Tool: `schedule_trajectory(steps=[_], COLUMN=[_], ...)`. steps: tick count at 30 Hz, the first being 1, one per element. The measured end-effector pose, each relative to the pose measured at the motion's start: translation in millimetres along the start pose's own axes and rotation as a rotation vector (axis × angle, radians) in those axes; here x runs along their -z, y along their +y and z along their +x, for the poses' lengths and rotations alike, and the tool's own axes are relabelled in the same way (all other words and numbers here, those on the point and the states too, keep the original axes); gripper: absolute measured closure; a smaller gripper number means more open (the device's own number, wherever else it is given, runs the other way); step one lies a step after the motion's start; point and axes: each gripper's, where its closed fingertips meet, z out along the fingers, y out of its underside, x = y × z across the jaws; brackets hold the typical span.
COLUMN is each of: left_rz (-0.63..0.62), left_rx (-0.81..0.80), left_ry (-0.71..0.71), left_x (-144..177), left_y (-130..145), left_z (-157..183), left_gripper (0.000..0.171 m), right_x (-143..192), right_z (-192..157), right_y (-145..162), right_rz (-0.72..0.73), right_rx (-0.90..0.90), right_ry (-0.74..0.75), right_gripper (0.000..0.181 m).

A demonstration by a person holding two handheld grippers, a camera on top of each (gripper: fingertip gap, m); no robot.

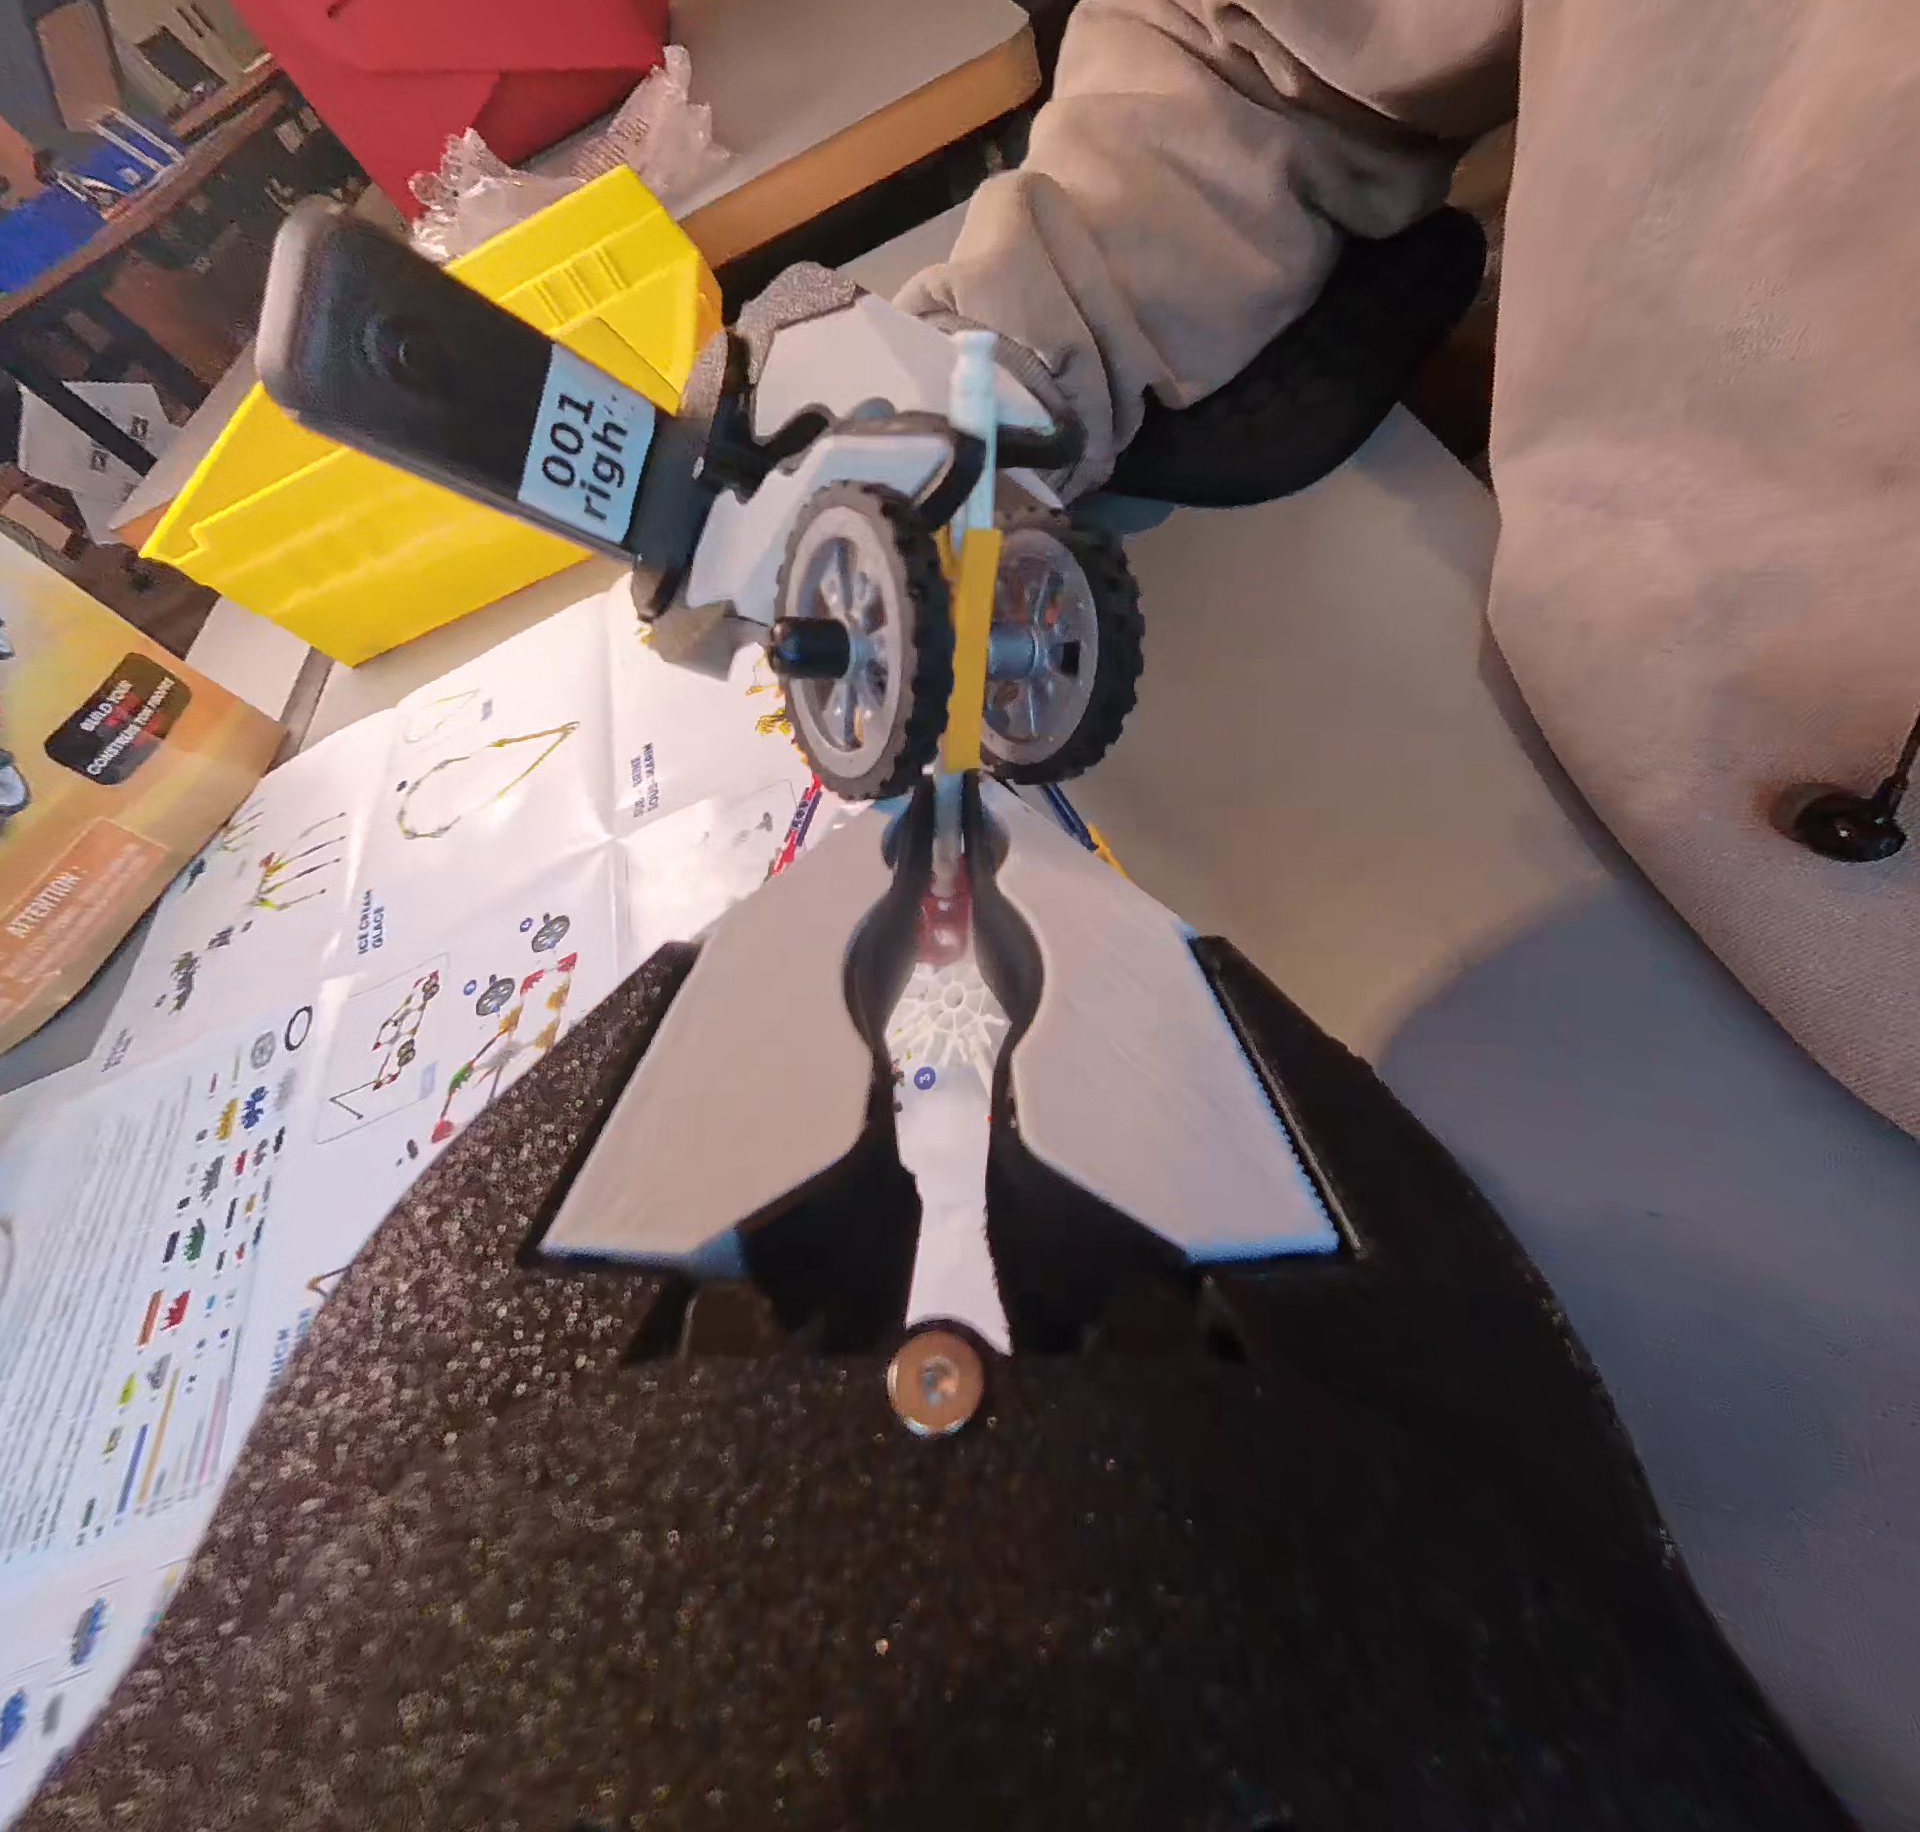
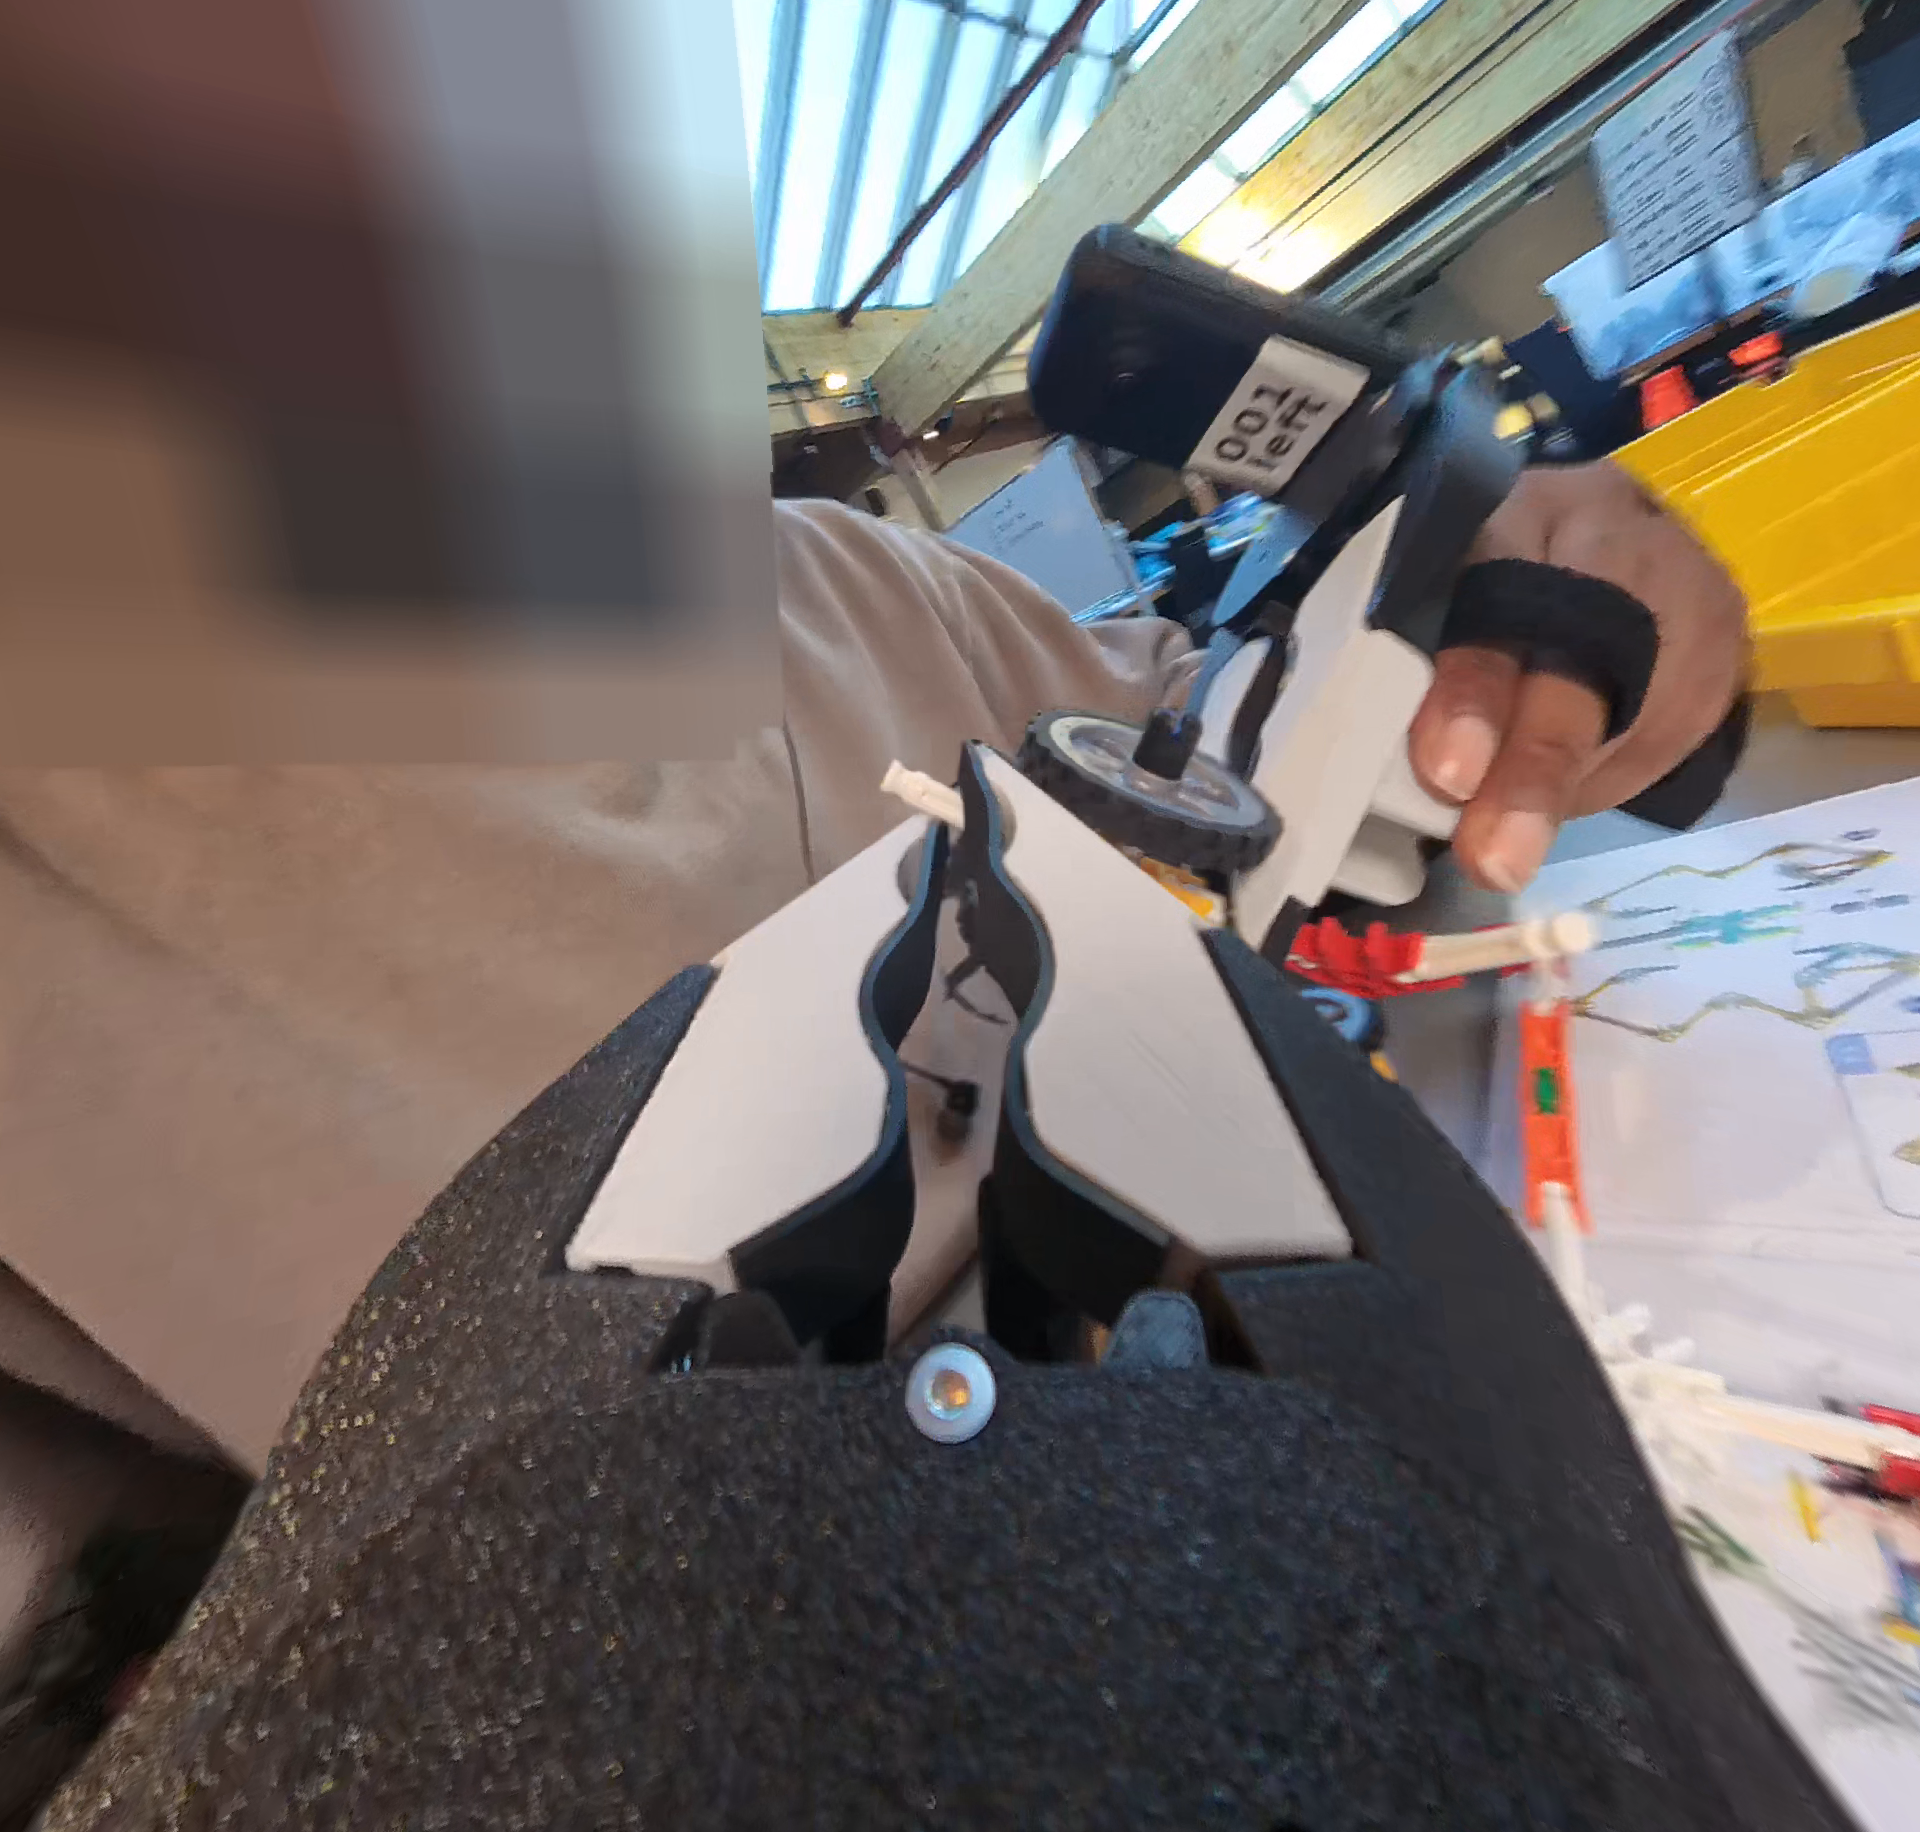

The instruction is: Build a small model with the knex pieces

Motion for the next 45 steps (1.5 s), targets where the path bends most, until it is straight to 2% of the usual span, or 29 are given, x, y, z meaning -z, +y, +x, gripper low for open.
schedule_trajectory(steps=[3,11,14,17,21,27,36,41,45], left_rz=[0.062,0.117,0.136,0.118,0.09,-0.039,-0.177,-0.179,-0.099], left_rx=[0.142,0.3,0.379,0.439,0.436,0.279,0.073,-0.01,-0.042], left_ry=[0.01,0.053,0.1,0.129,0.13,0.086,0.004,-0.039,-0.108], left_x=[3.5,1.9,0.7,-1.8,-3.4,-5.1,-3.7,-2.8,-3.9], left_y=[1.1,9.9,10.5,15.9,19.6,27.2,34.2,30.9,17.8], left_z=[-5.9,-5.5,-2.2,-1.3,-0.8,3.9,0.8,-1.4,-8.6], left_gripper=[0.169,0.169,0.168,0.167,0.167,0.169,0.169,0.169,0.169], right_x=[14.8,16.8,16.0,17.2,19.0,19.9,23.2,19.8,12.1], right_z=[18.3,32.4,35.9,39.2,40.5,37.4,36.8,32.3,21.0], right_y=[-17.4,-10.9,-11.5,-6.6,-3.7,4.4,5.1,0.9,-9.0], right_rz=[0.023,-0.22,-0.301,-0.341,-0.321,-0.191,-0.02,0.061,0.147], right_rx=[0.119,0.533,0.653,0.645,0.532,0.288,0.055,-0.025,-0.063], right_ry=[0.198,0.52,0.602,0.621,0.591,0.432,0.278,0.203,0.108], right_gripper=[0.172,0.169,0.178,0.178,0.178,0.177,0.175,0.174,0.176])
